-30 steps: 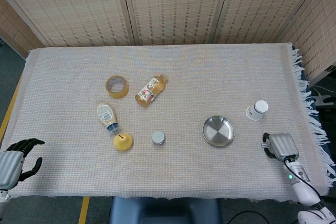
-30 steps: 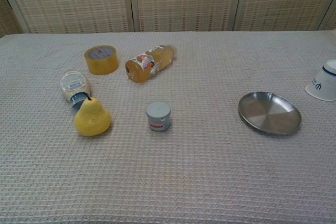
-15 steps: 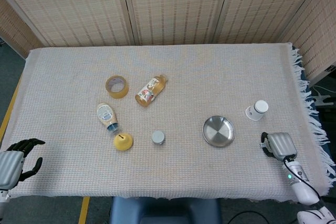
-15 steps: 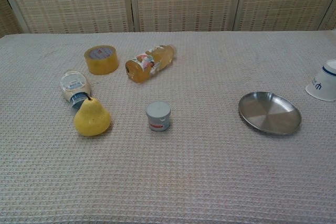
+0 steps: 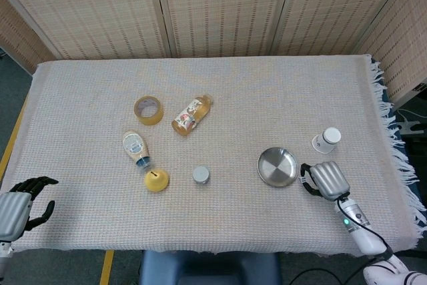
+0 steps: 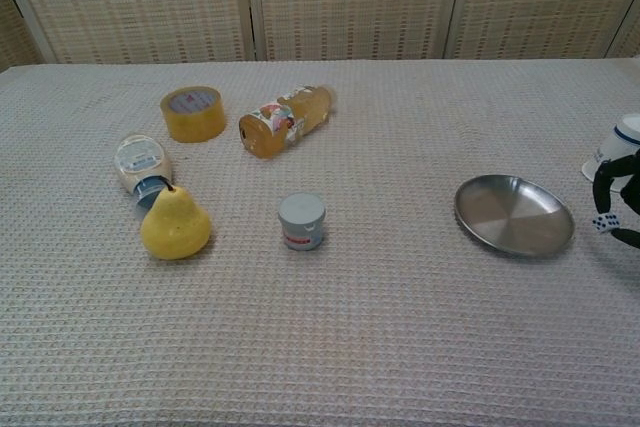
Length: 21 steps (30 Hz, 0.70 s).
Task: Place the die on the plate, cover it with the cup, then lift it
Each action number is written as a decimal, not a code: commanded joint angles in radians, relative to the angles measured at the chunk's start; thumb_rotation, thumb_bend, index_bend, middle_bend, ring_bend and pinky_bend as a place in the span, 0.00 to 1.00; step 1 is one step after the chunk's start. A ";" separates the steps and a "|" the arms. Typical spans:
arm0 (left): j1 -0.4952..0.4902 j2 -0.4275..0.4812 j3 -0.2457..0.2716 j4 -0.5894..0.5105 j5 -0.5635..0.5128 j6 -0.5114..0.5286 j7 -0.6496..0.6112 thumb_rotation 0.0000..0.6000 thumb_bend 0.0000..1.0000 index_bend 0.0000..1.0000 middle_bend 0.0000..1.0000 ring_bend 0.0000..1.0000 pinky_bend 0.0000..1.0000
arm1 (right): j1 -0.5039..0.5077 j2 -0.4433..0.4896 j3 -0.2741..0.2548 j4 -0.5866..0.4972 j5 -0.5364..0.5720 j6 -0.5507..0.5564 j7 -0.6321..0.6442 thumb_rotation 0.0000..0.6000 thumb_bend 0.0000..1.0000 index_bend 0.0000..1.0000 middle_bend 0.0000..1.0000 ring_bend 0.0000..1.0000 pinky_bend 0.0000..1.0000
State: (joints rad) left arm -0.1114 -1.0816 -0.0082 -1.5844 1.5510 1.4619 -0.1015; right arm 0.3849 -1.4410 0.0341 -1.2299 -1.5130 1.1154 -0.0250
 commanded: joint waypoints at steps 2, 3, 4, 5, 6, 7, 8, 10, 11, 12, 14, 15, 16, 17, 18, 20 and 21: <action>0.000 0.001 0.000 0.001 0.000 -0.001 -0.003 1.00 0.43 0.31 0.29 0.27 0.35 | 0.029 -0.027 0.020 0.007 0.017 -0.032 -0.017 1.00 0.27 0.58 0.81 0.88 1.00; -0.001 0.001 0.001 0.001 0.000 -0.002 -0.005 1.00 0.43 0.31 0.29 0.27 0.35 | 0.035 -0.034 0.023 0.013 0.021 -0.039 -0.017 1.00 0.27 0.58 0.81 0.88 1.00; -0.001 0.001 0.001 0.002 0.000 -0.002 -0.007 1.00 0.43 0.31 0.29 0.27 0.35 | 0.043 -0.044 0.028 0.023 0.026 -0.047 -0.017 1.00 0.27 0.58 0.81 0.88 1.00; -0.001 0.001 0.000 0.002 -0.001 -0.002 -0.008 1.00 0.43 0.31 0.29 0.27 0.35 | 0.048 -0.051 0.030 0.031 0.029 -0.053 -0.014 1.00 0.27 0.58 0.81 0.88 1.00; -0.001 0.002 0.000 0.003 -0.001 -0.003 -0.008 1.00 0.43 0.31 0.29 0.27 0.35 | 0.054 -0.059 0.032 0.040 0.030 -0.057 -0.009 1.00 0.27 0.58 0.81 0.88 1.00; -0.002 0.002 0.000 0.003 -0.001 -0.004 -0.009 1.00 0.43 0.31 0.29 0.27 0.35 | 0.061 -0.069 0.034 0.054 0.030 -0.061 -0.001 1.00 0.27 0.57 0.81 0.88 1.00; -0.002 0.002 0.000 0.003 -0.002 -0.004 -0.009 1.00 0.43 0.31 0.29 0.27 0.35 | 0.066 -0.077 0.036 0.065 0.030 -0.065 0.005 1.00 0.27 0.56 0.81 0.88 1.00; -0.002 0.002 -0.001 0.004 -0.003 -0.005 -0.011 1.00 0.43 0.31 0.29 0.27 0.35 | 0.077 -0.093 0.040 0.090 0.028 -0.066 0.020 1.00 0.27 0.55 0.81 0.87 1.00; -0.002 0.002 -0.001 0.004 -0.004 -0.005 -0.011 1.00 0.43 0.31 0.29 0.27 0.35 | 0.081 -0.099 0.042 0.099 0.026 -0.065 0.028 1.00 0.26 0.54 0.81 0.87 1.00; -0.002 0.002 -0.001 0.004 -0.004 -0.005 -0.012 1.00 0.43 0.31 0.29 0.27 0.35 | 0.084 -0.105 0.043 0.109 0.024 -0.062 0.036 1.00 0.25 0.53 0.81 0.87 1.00; -0.002 0.002 0.000 0.005 -0.005 -0.005 -0.013 1.00 0.43 0.31 0.29 0.27 0.35 | 0.092 -0.116 0.044 0.131 0.017 -0.055 0.051 1.00 0.21 0.51 0.81 0.87 1.00; -0.002 0.002 0.000 0.005 -0.005 -0.006 -0.013 1.00 0.43 0.31 0.29 0.27 0.35 | 0.095 -0.121 0.044 0.142 0.011 -0.049 0.062 1.00 0.19 0.50 0.81 0.85 1.00; -0.003 0.002 0.000 0.005 -0.005 -0.007 -0.013 1.00 0.43 0.31 0.29 0.27 0.35 | 0.097 -0.124 0.043 0.149 0.006 -0.045 0.072 1.00 0.17 0.48 0.81 0.84 1.00; -0.003 0.002 0.000 0.005 -0.005 -0.008 -0.014 1.00 0.43 0.31 0.29 0.27 0.35 | 0.100 -0.126 0.041 0.157 0.000 -0.040 0.083 1.00 0.15 0.46 0.81 0.82 1.00; -0.003 0.002 0.000 0.005 -0.005 -0.009 -0.014 1.00 0.43 0.31 0.29 0.27 0.35 | 0.102 -0.127 0.038 0.163 -0.005 -0.037 0.094 1.00 0.14 0.44 0.80 0.79 1.00; -0.003 0.002 0.000 0.005 -0.005 -0.009 -0.014 1.00 0.43 0.31 0.29 0.27 0.35 | 0.104 -0.126 0.034 0.170 -0.011 -0.035 0.107 1.00 0.12 0.40 0.77 0.73 1.00; -0.003 0.002 0.000 0.005 -0.005 -0.009 -0.014 1.00 0.43 0.31 0.29 0.27 0.35 | 0.104 -0.126 0.033 0.171 -0.012 -0.035 0.110 1.00 0.12 0.38 0.74 0.69 1.00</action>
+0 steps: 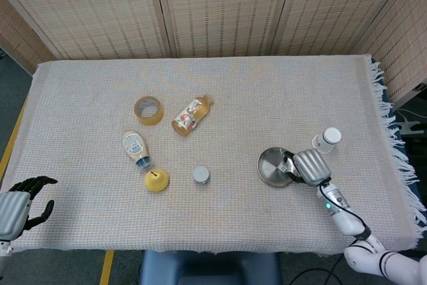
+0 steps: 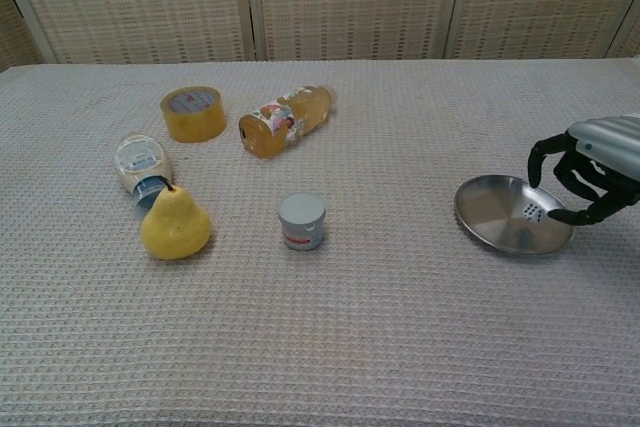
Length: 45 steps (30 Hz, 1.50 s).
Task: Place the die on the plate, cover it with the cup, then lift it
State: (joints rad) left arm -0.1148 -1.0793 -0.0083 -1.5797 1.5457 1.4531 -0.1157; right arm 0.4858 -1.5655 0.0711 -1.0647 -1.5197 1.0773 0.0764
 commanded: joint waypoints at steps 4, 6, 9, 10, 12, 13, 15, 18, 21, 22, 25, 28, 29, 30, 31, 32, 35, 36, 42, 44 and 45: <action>0.001 0.001 0.000 -0.001 0.001 0.002 -0.002 1.00 0.43 0.31 0.29 0.27 0.35 | 0.004 0.007 -0.010 0.009 -0.017 0.018 0.036 1.00 0.09 0.28 0.50 0.38 0.99; 0.001 0.002 0.001 -0.002 0.003 0.003 -0.005 1.00 0.43 0.31 0.29 0.27 0.35 | -0.005 0.005 -0.002 0.025 -0.036 0.083 0.044 1.00 0.09 0.28 0.45 0.30 0.93; 0.002 0.004 0.002 -0.003 0.005 0.006 -0.008 1.00 0.43 0.31 0.29 0.27 0.35 | -0.012 0.003 0.010 0.068 -0.044 0.139 -0.020 1.00 0.09 0.28 0.38 0.21 0.74; 0.002 0.004 0.002 -0.003 0.006 0.005 -0.007 1.00 0.43 0.31 0.29 0.27 0.35 | -0.015 0.003 0.017 0.081 -0.042 0.158 -0.049 1.00 0.09 0.28 0.35 0.16 0.65; 0.001 0.004 0.003 -0.003 0.007 0.004 -0.007 1.00 0.43 0.31 0.29 0.27 0.35 | -0.016 0.007 0.029 0.094 -0.033 0.173 -0.079 1.00 0.09 0.26 0.28 0.08 0.47; 0.001 0.004 0.004 -0.004 0.008 0.003 -0.006 1.00 0.43 0.31 0.29 0.27 0.35 | -0.017 0.014 0.035 0.096 -0.024 0.173 -0.091 1.00 0.09 0.24 0.24 0.05 0.40; 0.001 0.004 0.004 -0.006 0.009 0.003 -0.004 1.00 0.43 0.31 0.29 0.27 0.35 | -0.020 0.029 0.041 0.089 -0.009 0.168 -0.101 1.00 0.09 0.20 0.20 0.01 0.27; 0.002 0.004 0.005 -0.007 0.010 0.004 0.000 1.00 0.43 0.31 0.29 0.27 0.35 | -0.025 0.054 0.039 0.090 -0.004 0.169 -0.103 1.00 0.21 0.19 0.19 0.00 0.23; 0.001 0.004 0.006 -0.008 0.009 0.003 0.002 1.00 0.43 0.31 0.29 0.27 0.35 | -0.031 0.062 0.043 0.117 0.015 0.160 -0.090 1.00 0.33 0.20 0.19 0.00 0.23; 0.001 0.004 0.006 -0.009 0.009 0.002 0.003 1.00 0.43 0.31 0.29 0.27 0.35 | -0.032 0.061 0.046 0.131 0.023 0.155 -0.074 1.00 0.34 0.20 0.19 0.00 0.23; 0.001 0.004 0.006 -0.011 0.008 0.000 0.006 1.00 0.43 0.31 0.29 0.27 0.35 | -0.035 0.052 0.051 0.173 0.044 0.138 -0.033 1.00 0.32 0.20 0.19 0.00 0.23; 0.001 0.004 0.007 -0.011 0.009 0.001 0.008 1.00 0.43 0.31 0.29 0.27 0.35 | -0.033 0.035 0.055 0.224 0.062 0.115 -0.011 1.00 0.24 0.20 0.19 0.00 0.23; 0.000 0.004 0.007 -0.011 0.008 -0.001 0.008 1.00 0.43 0.31 0.29 0.27 0.35 | -0.032 0.029 0.056 0.239 0.068 0.107 -0.006 1.00 0.23 0.20 0.19 0.01 0.23; 0.000 0.004 0.007 -0.011 0.008 -0.001 0.008 1.00 0.43 0.31 0.29 0.27 0.35 | -0.031 0.023 0.058 0.253 0.073 0.099 -0.001 1.00 0.23 0.20 0.19 0.01 0.23; 0.000 0.004 0.007 -0.011 0.007 -0.002 0.008 1.00 0.43 0.31 0.29 0.27 0.35 | -0.029 0.016 0.059 0.272 0.080 0.088 0.005 1.00 0.22 0.20 0.19 0.01 0.23; 0.000 0.004 0.007 -0.011 0.007 -0.002 0.008 1.00 0.43 0.31 0.29 0.27 0.35 | -0.028 0.011 0.060 0.284 0.085 0.080 0.011 1.00 0.22 0.20 0.19 0.01 0.23; 0.000 0.003 0.007 -0.011 0.006 -0.003 0.009 1.00 0.43 0.31 0.29 0.27 0.35 | -0.026 -0.004 0.062 0.313 0.102 0.050 0.035 1.00 0.22 0.20 0.19 0.01 0.23; 0.000 0.003 0.007 -0.011 0.006 -0.003 0.009 1.00 0.43 0.31 0.30 0.27 0.35 | -0.025 -0.008 0.062 0.321 0.104 0.045 0.042 1.00 0.22 0.20 0.19 0.01 0.23; -0.001 0.003 0.008 -0.011 0.007 -0.004 0.010 1.00 0.43 0.31 0.30 0.27 0.35 | -0.019 -0.047 0.058 0.400 0.110 0.017 0.091 1.00 0.22 0.21 0.19 0.01 0.28; -0.001 0.003 0.008 -0.011 0.008 -0.003 0.011 1.00 0.43 0.31 0.30 0.27 0.35 | -0.015 -0.066 0.055 0.437 0.107 0.011 0.116 1.00 0.22 0.22 0.19 0.03 0.30; -0.001 0.003 0.008 -0.011 0.008 -0.003 0.012 1.00 0.43 0.31 0.29 0.27 0.35 | -0.013 -0.075 0.054 0.453 0.108 0.005 0.126 1.00 0.22 0.23 0.19 0.03 0.31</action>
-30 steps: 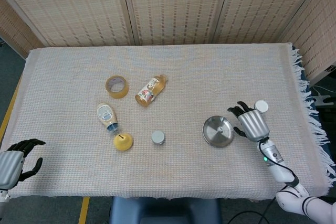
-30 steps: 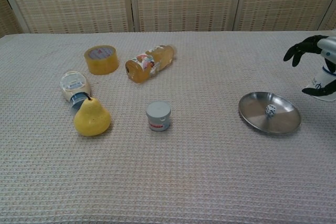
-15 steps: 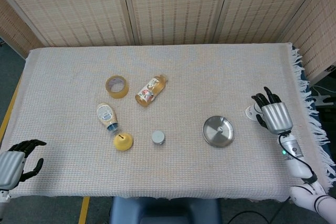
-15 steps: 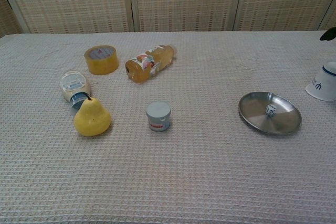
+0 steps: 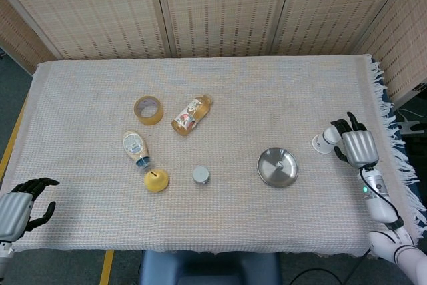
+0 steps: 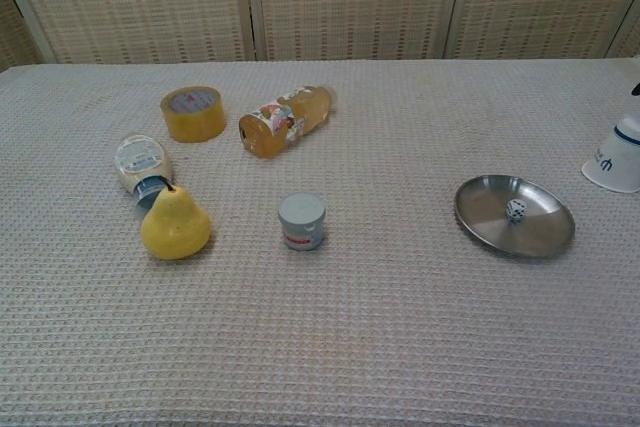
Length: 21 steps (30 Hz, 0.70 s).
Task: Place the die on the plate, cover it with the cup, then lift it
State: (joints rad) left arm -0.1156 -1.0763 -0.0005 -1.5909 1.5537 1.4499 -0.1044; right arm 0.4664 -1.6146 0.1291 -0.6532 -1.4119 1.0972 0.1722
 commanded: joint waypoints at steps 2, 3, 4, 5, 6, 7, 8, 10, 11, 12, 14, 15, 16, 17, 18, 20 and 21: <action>-0.001 -0.001 0.000 0.000 0.000 -0.001 0.002 1.00 0.43 0.31 0.29 0.27 0.35 | 0.012 -0.047 -0.006 0.082 -0.003 -0.024 0.053 1.00 0.22 0.24 0.19 0.04 0.33; 0.000 -0.001 0.001 0.000 0.000 -0.002 0.002 1.00 0.43 0.31 0.29 0.27 0.35 | 0.015 -0.060 -0.009 0.105 -0.005 -0.030 0.065 1.00 0.22 0.24 0.19 0.04 0.34; -0.001 -0.001 0.000 0.000 -0.001 -0.002 0.002 1.00 0.43 0.31 0.30 0.27 0.35 | 0.018 -0.070 -0.010 0.122 -0.006 -0.037 0.073 1.00 0.22 0.24 0.19 0.05 0.34; -0.001 -0.001 0.000 0.000 -0.002 -0.003 0.002 1.00 0.43 0.31 0.30 0.27 0.35 | 0.020 -0.079 -0.012 0.138 -0.006 -0.042 0.081 1.00 0.22 0.25 0.19 0.05 0.34; -0.001 -0.001 0.000 0.001 -0.002 -0.003 0.002 1.00 0.43 0.31 0.30 0.28 0.35 | 0.023 -0.088 -0.013 0.153 -0.008 -0.046 0.090 1.00 0.22 0.25 0.19 0.05 0.34; -0.002 -0.001 0.000 0.001 -0.002 -0.004 0.001 1.00 0.43 0.31 0.29 0.28 0.35 | 0.026 -0.100 -0.015 0.173 -0.010 -0.052 0.102 1.00 0.22 0.25 0.19 0.05 0.34; -0.002 -0.001 0.000 0.001 -0.003 -0.004 0.001 1.00 0.43 0.31 0.29 0.28 0.35 | 0.028 -0.109 -0.017 0.187 -0.011 -0.056 0.113 1.00 0.22 0.25 0.19 0.05 0.34; -0.002 -0.001 0.000 0.001 -0.002 -0.004 0.001 1.00 0.43 0.31 0.30 0.28 0.35 | 0.034 -0.129 -0.020 0.218 -0.015 -0.062 0.136 1.00 0.22 0.26 0.19 0.05 0.35; -0.002 -0.001 0.000 0.001 -0.003 -0.005 0.001 1.00 0.43 0.31 0.30 0.28 0.35 | 0.036 -0.136 -0.021 0.230 -0.017 -0.064 0.146 1.00 0.22 0.26 0.19 0.05 0.35; -0.002 -0.001 0.000 0.001 -0.002 -0.005 0.000 1.00 0.43 0.31 0.30 0.28 0.35 | 0.038 -0.144 -0.023 0.241 -0.019 -0.067 0.157 1.00 0.22 0.27 0.19 0.06 0.36; -0.002 0.000 0.000 0.002 -0.002 -0.004 -0.001 1.00 0.43 0.31 0.30 0.28 0.35 | 0.041 -0.158 -0.027 0.264 -0.024 -0.072 0.177 1.00 0.22 0.27 0.19 0.07 0.37; -0.002 0.000 0.000 0.002 -0.003 -0.004 -0.002 1.00 0.43 0.31 0.30 0.28 0.35 | 0.043 -0.166 -0.029 0.275 -0.027 -0.073 0.185 1.00 0.22 0.28 0.19 0.07 0.37; -0.002 0.000 0.000 0.002 -0.004 -0.005 -0.002 1.00 0.43 0.31 0.30 0.28 0.35 | 0.044 -0.170 -0.031 0.283 -0.028 -0.074 0.190 1.00 0.22 0.28 0.19 0.07 0.37; -0.002 0.000 0.000 0.002 -0.004 -0.005 -0.003 1.00 0.43 0.31 0.30 0.28 0.35 | 0.045 -0.174 -0.032 0.289 -0.030 -0.074 0.196 1.00 0.22 0.28 0.19 0.07 0.37; -0.002 0.000 0.000 0.002 -0.004 -0.005 -0.004 1.00 0.43 0.31 0.30 0.28 0.35 | 0.046 -0.178 -0.032 0.294 -0.032 -0.073 0.202 1.00 0.22 0.28 0.19 0.07 0.37; -0.002 0.001 0.000 0.002 -0.003 -0.005 -0.006 1.00 0.43 0.31 0.30 0.28 0.35 | 0.048 -0.182 -0.033 0.298 -0.034 -0.065 0.221 1.00 0.22 0.28 0.19 0.07 0.38; -0.002 0.001 0.000 0.002 -0.003 -0.005 -0.007 1.00 0.43 0.31 0.30 0.28 0.35 | 0.048 -0.183 -0.033 0.298 -0.037 -0.059 0.228 1.00 0.22 0.28 0.19 0.07 0.38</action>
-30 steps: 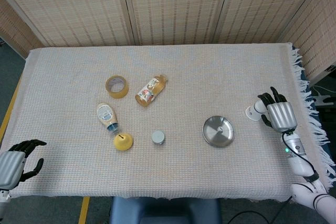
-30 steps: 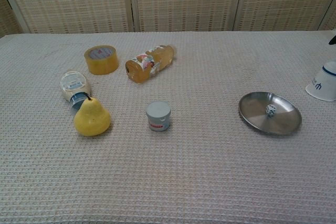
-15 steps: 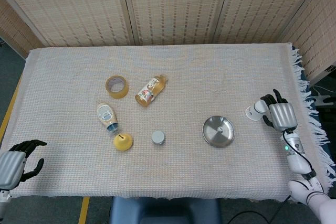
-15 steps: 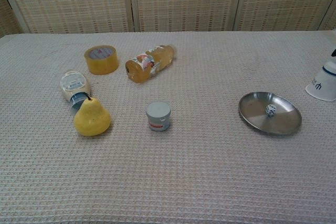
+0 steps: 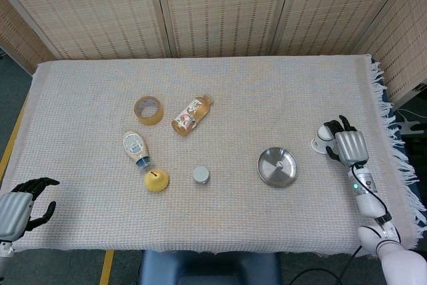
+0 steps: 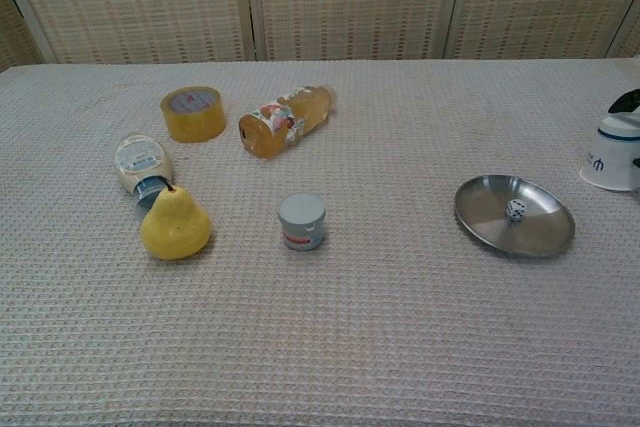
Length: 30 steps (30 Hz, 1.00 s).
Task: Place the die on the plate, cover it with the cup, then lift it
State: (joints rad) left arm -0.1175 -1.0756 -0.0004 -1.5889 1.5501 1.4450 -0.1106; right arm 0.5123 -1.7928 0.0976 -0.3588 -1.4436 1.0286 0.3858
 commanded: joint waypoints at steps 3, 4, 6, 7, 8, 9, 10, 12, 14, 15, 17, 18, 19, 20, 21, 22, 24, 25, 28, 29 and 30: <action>-0.001 0.000 -0.001 0.000 -0.002 -0.001 -0.002 1.00 0.43 0.31 0.30 0.28 0.35 | 0.000 -0.001 -0.007 -0.005 -0.014 0.033 0.027 1.00 0.22 0.28 0.19 0.07 0.39; -0.001 0.000 -0.001 0.001 -0.003 -0.002 -0.003 1.00 0.43 0.31 0.30 0.28 0.35 | -0.001 0.001 -0.009 -0.011 -0.018 0.042 0.028 1.00 0.22 0.28 0.19 0.07 0.40; -0.001 0.000 -0.001 0.001 -0.004 -0.004 -0.003 1.00 0.43 0.31 0.30 0.28 0.35 | -0.003 0.007 -0.012 -0.023 -0.023 0.056 0.024 1.00 0.22 0.28 0.19 0.07 0.41; -0.001 0.000 -0.001 0.001 -0.005 -0.004 -0.002 1.00 0.43 0.31 0.30 0.28 0.35 | -0.004 0.011 -0.012 -0.034 -0.025 0.064 0.020 1.00 0.22 0.28 0.19 0.07 0.41; -0.001 0.000 -0.001 0.001 -0.004 -0.003 -0.003 1.00 0.43 0.31 0.30 0.28 0.35 | -0.006 0.015 -0.012 -0.043 -0.026 0.072 0.017 1.00 0.22 0.28 0.19 0.07 0.41; -0.001 0.000 -0.001 0.000 -0.004 -0.003 -0.003 1.00 0.43 0.31 0.30 0.28 0.35 | -0.008 0.019 -0.012 -0.053 -0.026 0.079 0.013 1.00 0.22 0.28 0.19 0.07 0.41; -0.001 0.000 -0.001 0.000 -0.004 -0.002 -0.003 1.00 0.43 0.31 0.30 0.28 0.35 | -0.011 0.026 -0.012 -0.067 -0.027 0.087 0.007 1.00 0.22 0.28 0.19 0.07 0.42; -0.001 0.001 -0.001 0.000 -0.004 -0.002 -0.004 1.00 0.43 0.31 0.30 0.28 0.35 | -0.015 0.037 -0.011 -0.090 -0.028 0.099 -0.006 1.00 0.22 0.28 0.19 0.07 0.42; -0.001 0.000 -0.001 0.000 -0.005 -0.003 -0.004 1.00 0.43 0.31 0.30 0.28 0.35 | -0.021 0.052 -0.011 -0.120 -0.028 0.111 -0.028 1.00 0.22 0.28 0.19 0.07 0.43; -0.001 0.001 -0.001 0.000 -0.005 -0.003 -0.004 1.00 0.43 0.31 0.30 0.28 0.35 | -0.024 0.059 -0.010 -0.135 -0.027 0.115 -0.038 1.00 0.22 0.28 0.19 0.07 0.43; -0.002 0.001 -0.002 0.000 -0.006 -0.004 -0.005 1.00 0.43 0.31 0.30 0.28 0.35 | -0.031 0.078 -0.009 -0.169 -0.025 0.125 -0.062 1.00 0.22 0.28 0.19 0.07 0.44; -0.001 0.001 -0.002 0.000 -0.006 -0.004 -0.005 1.00 0.43 0.31 0.30 0.28 0.35 | -0.034 0.086 -0.008 -0.184 -0.024 0.128 -0.073 1.00 0.22 0.28 0.19 0.07 0.44; -0.001 0.001 -0.002 -0.001 -0.005 -0.003 -0.004 1.00 0.43 0.31 0.30 0.28 0.35 | -0.038 0.097 -0.007 -0.204 -0.020 0.130 -0.089 1.00 0.22 0.28 0.19 0.07 0.44; -0.001 0.001 -0.002 0.000 -0.005 -0.003 -0.004 1.00 0.43 0.31 0.30 0.28 0.35 | -0.041 0.105 -0.005 -0.220 -0.018 0.131 -0.100 1.00 0.22 0.28 0.19 0.07 0.44; -0.001 0.001 -0.002 0.000 -0.005 -0.003 -0.004 1.00 0.43 0.31 0.30 0.28 0.35 | -0.043 0.113 -0.004 -0.235 -0.016 0.134 -0.110 1.00 0.22 0.28 0.19 0.07 0.44; -0.001 0.001 -0.001 -0.001 -0.004 -0.002 -0.004 1.00 0.43 0.31 0.30 0.28 0.35 | -0.046 0.122 -0.002 -0.253 -0.014 0.137 -0.122 1.00 0.22 0.28 0.19 0.07 0.45; -0.001 0.001 -0.001 -0.001 -0.003 -0.001 -0.003 1.00 0.43 0.31 0.30 0.28 0.35 | -0.048 0.133 0.002 -0.273 -0.009 0.137 -0.138 1.00 0.22 0.28 0.19 0.07 0.45; -0.001 0.000 -0.001 -0.001 -0.002 -0.001 -0.002 1.00 0.43 0.31 0.30 0.28 0.35 | -0.049 0.138 0.004 -0.283 -0.005 0.135 -0.147 1.00 0.22 0.28 0.19 0.07 0.46; -0.001 0.000 0.000 -0.002 -0.001 -0.002 0.001 1.00 0.43 0.31 0.30 0.28 0.35 | -0.048 0.143 0.011 -0.293 0.004 0.126 -0.160 1.00 0.22 0.27 0.19 0.07 0.47; -0.001 0.001 0.000 -0.002 -0.001 -0.002 0.001 1.00 0.43 0.31 0.30 0.28 0.35 | -0.047 0.142 0.013 -0.292 0.007 0.122 -0.161 1.00 0.22 0.27 0.19 0.07 0.47; -0.001 0.000 0.000 -0.002 -0.001 -0.002 0.002 1.00 0.43 0.31 0.30 0.28 0.35 | -0.046 0.141 0.016 -0.289 0.010 0.119 -0.161 1.00 0.22 0.27 0.19 0.07 0.48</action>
State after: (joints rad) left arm -0.1186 -1.0752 -0.0002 -1.5912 1.5489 1.4429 -0.1090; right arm 0.4656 -1.6517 0.1118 -0.6491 -1.4347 1.1494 0.2256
